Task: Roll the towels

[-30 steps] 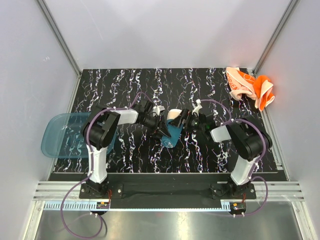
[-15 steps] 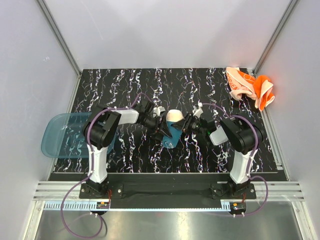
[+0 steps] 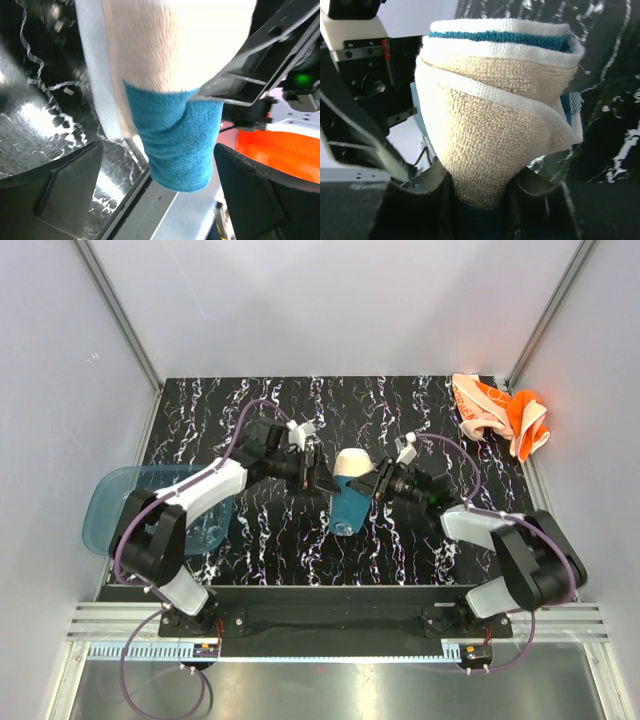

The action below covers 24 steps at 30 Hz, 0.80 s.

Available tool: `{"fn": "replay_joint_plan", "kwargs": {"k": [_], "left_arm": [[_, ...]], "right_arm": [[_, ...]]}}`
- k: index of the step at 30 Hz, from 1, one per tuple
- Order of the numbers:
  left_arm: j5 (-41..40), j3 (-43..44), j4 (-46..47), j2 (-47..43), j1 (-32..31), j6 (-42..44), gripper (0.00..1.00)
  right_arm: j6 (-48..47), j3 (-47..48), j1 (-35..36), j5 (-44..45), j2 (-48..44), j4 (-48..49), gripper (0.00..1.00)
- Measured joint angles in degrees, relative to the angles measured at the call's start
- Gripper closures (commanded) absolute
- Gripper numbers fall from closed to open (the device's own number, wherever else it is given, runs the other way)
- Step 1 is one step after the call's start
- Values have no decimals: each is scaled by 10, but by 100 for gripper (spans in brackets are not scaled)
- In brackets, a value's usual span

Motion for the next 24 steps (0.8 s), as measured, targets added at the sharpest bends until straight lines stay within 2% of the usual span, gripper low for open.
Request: {"fn": "replay_joint_plan", "kwargs": {"k": [4,9,14,24], "left_arm": [[0,-28,45,-48,3,-18,1],[26,-64,125,-62,2,-65,1],[41,-79,194,-88,-7,-102,1],[56,-96,296,-159,-14,-155,1]], "right_arm": [[1,8,0,-6,-90,-62,76],[0,39,5,-3,-180,-145,75],[-2,76,7,0,-201,-207,75],[-8,89,18,10,-217,-243,76]]}}
